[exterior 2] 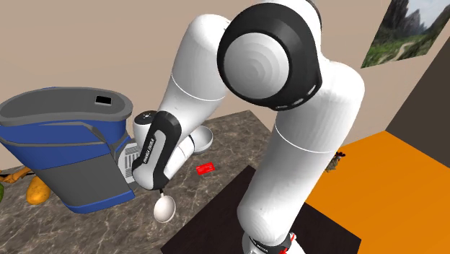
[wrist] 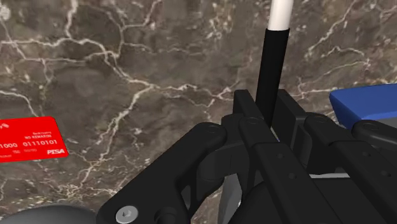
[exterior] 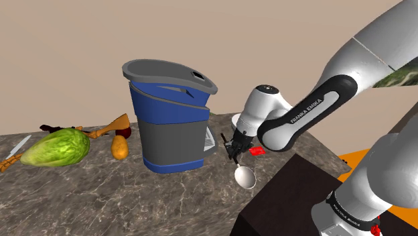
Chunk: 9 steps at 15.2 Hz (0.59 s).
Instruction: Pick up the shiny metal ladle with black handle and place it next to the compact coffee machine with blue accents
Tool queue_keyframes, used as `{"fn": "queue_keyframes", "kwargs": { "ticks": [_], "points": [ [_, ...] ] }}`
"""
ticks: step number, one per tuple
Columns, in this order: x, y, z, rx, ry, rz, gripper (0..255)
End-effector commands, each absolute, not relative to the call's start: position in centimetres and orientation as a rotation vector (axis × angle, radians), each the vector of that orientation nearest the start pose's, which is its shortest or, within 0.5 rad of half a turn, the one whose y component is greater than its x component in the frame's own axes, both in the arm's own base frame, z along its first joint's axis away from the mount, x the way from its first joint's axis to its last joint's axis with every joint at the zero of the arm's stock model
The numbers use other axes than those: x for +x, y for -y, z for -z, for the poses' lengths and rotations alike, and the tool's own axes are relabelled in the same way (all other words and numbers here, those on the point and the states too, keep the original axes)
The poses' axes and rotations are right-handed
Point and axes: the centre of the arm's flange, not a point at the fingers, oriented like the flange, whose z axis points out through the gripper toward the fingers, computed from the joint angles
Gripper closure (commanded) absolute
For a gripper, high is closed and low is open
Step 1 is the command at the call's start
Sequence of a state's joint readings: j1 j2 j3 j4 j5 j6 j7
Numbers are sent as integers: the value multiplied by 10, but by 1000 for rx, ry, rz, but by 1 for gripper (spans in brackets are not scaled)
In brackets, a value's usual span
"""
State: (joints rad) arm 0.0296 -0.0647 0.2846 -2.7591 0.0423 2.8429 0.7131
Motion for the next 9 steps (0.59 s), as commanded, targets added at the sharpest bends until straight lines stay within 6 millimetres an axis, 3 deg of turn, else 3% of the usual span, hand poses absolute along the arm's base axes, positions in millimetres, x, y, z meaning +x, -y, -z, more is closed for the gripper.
{"fn": "queue_keyframes", "kwargs": {
  "ticks": [1, 9],
  "points": [
    [387, -121, -239, -2992, -665, 198, 255],
    [387, -121, -197, -2992, -665, 198, 255]
  ]
}}
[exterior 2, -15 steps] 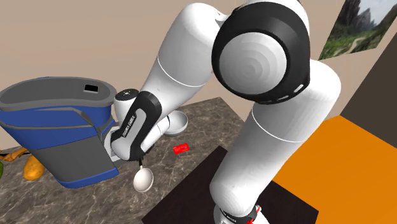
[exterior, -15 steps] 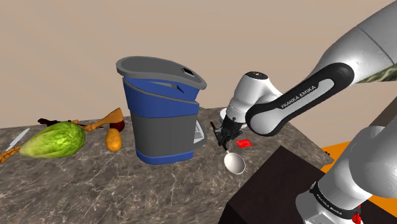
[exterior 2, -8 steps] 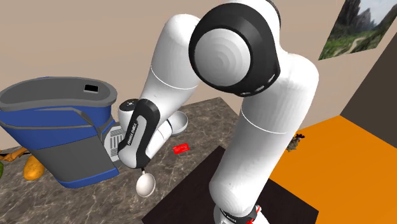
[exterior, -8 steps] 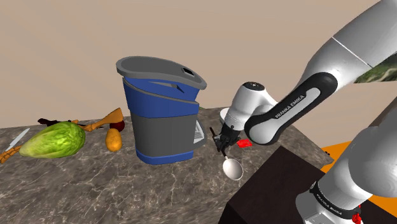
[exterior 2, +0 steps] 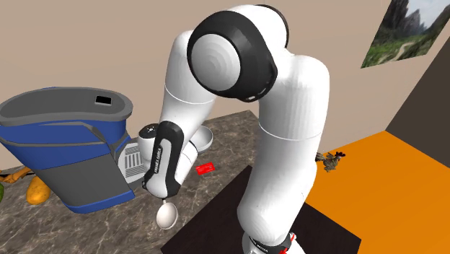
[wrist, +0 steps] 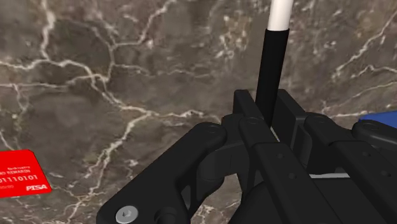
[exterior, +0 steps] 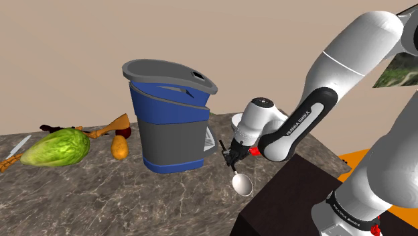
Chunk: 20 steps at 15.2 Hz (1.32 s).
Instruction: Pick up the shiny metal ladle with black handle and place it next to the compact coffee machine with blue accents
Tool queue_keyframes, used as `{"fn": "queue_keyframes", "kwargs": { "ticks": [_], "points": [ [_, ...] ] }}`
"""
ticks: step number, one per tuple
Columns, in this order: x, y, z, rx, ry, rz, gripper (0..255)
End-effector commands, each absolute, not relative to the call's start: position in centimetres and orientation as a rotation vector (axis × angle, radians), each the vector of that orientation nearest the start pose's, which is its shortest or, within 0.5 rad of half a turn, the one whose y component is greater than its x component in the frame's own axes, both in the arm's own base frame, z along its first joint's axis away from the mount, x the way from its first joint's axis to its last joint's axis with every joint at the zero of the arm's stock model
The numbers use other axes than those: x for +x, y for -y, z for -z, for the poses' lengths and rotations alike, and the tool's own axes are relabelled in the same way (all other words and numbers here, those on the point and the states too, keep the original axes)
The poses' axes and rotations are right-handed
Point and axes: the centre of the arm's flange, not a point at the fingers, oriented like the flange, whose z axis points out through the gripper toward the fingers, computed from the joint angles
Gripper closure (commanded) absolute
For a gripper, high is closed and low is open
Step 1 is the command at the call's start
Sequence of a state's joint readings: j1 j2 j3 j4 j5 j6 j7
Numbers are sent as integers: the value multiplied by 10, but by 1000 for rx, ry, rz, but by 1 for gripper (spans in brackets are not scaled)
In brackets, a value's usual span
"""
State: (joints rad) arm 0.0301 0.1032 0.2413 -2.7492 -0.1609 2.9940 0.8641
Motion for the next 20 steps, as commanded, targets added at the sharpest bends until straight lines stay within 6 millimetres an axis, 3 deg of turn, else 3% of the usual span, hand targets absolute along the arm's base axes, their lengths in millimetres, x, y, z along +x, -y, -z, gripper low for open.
{"fn": "queue_keyframes", "kwargs": {
  "ticks": [1, 5, 13, 14, 19, 20],
  "points": [
    [387, -121, -192, -2992, -665, 198, 255],
    [387, -121, -171, -2992, -665, 198, 255],
    [387, -121, -171, -2992, -665, 198, 255],
    [387, -121, -171, -2992, -665, 198, 0],
    [387, -121, -171, -2992, -665, 198, 0],
    [385, -121, -184, -2992, -665, 198, 0]
  ]
}}
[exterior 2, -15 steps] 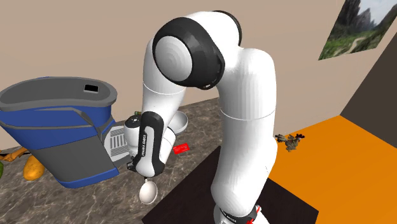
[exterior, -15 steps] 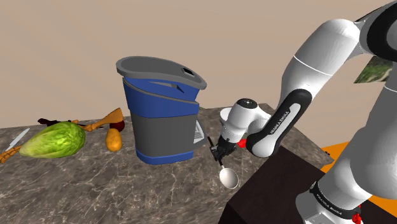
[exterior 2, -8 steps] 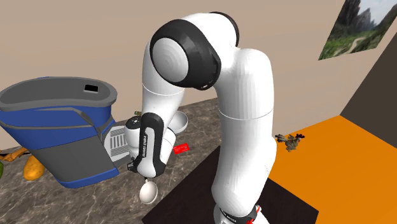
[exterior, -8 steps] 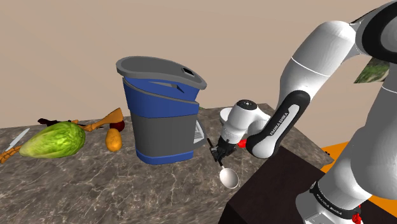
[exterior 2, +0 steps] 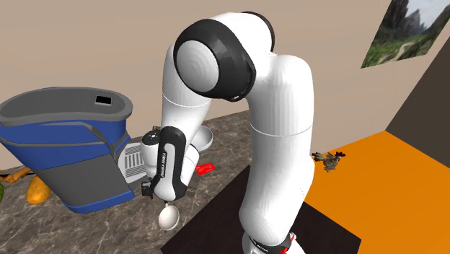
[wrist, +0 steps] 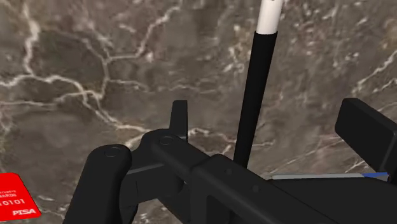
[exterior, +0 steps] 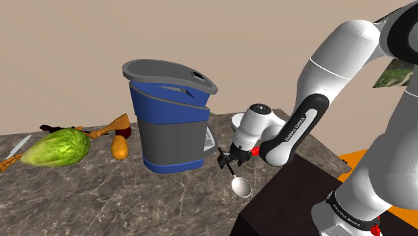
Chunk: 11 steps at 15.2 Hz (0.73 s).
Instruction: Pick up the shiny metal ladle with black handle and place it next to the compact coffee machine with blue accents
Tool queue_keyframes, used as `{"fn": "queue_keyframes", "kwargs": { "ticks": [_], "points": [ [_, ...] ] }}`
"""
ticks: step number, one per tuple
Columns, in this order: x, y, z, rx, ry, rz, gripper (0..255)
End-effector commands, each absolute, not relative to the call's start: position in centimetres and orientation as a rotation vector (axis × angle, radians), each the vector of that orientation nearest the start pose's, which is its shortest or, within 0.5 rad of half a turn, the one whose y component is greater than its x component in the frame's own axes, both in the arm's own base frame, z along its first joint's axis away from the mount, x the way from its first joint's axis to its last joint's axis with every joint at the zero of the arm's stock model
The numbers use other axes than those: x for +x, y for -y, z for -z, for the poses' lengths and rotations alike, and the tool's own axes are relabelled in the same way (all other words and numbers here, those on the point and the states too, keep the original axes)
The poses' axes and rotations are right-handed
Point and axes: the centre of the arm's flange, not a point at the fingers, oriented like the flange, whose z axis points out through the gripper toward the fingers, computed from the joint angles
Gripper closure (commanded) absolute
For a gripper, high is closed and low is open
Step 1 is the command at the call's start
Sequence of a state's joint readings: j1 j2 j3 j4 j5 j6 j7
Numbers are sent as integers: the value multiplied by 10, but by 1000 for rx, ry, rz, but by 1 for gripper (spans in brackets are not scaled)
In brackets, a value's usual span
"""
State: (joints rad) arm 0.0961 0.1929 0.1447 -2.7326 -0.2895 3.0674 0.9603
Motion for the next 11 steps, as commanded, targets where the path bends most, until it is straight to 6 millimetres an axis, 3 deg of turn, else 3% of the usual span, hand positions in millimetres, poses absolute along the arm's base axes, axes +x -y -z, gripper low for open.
{"fn": "queue_keyframes", "kwargs": {
  "ticks": [1, 3, 11],
  "points": [
    [383, -120, -197, -2992, -665, 198, 0],
    [380, -119, -220, -2992, -665, 198, 0],
    [380, -119, -220, -2992, -665, 198, 0]
  ]
}}
